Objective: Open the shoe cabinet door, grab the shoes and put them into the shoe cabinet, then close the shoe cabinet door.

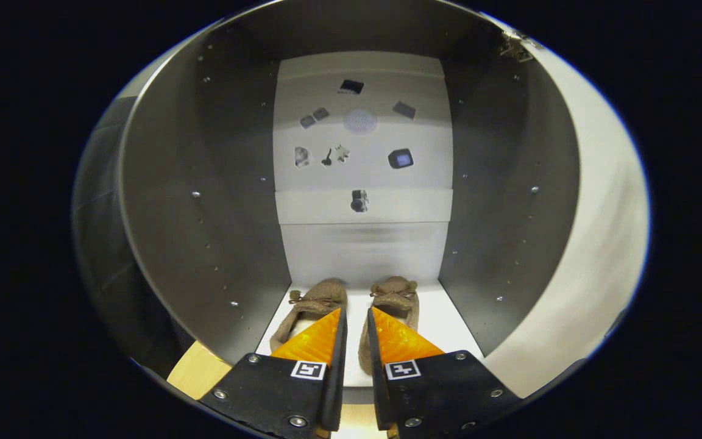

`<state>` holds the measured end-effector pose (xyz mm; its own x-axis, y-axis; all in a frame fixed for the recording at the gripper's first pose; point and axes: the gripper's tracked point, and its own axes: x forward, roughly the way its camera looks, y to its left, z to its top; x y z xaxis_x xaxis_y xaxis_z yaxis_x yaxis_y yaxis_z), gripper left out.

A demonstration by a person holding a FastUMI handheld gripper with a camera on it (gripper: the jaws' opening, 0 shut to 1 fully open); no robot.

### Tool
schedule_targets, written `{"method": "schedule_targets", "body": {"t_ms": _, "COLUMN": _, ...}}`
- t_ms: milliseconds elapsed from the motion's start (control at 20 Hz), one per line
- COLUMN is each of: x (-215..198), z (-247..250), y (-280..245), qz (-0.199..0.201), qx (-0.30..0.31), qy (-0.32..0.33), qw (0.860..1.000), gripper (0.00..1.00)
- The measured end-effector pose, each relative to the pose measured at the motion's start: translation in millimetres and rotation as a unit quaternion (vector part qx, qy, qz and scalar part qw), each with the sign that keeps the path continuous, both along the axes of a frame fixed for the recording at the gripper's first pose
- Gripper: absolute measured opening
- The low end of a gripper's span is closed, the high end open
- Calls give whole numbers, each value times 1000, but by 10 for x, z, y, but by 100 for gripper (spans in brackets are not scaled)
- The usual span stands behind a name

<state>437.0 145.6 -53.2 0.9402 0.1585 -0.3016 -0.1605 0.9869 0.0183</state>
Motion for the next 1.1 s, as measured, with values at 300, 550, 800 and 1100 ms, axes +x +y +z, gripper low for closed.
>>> {"method": "schedule_targets", "body": {"t_ms": 300, "x": -845, "z": 366, "y": -81, "qz": -11, "qx": 0, "qy": -36, "qw": 999, "gripper": 25}}
{"method": "schedule_targets", "body": {"t_ms": 550, "x": -1482, "z": 523, "y": -186, "qz": -24, "qx": -6, "qy": -49, "qw": 998, "gripper": 30}}
{"method": "schedule_targets", "body": {"t_ms": 800, "x": -2136, "z": 767, "y": -261, "qz": -25, "qx": 19, "qy": -83, "qw": 996, "gripper": 37}}
{"method": "schedule_targets", "body": {"t_ms": 1100, "x": -2956, "z": 910, "y": -761, "qz": -70, "qx": 12, "qy": -102, "qw": 992, "gripper": 44}}
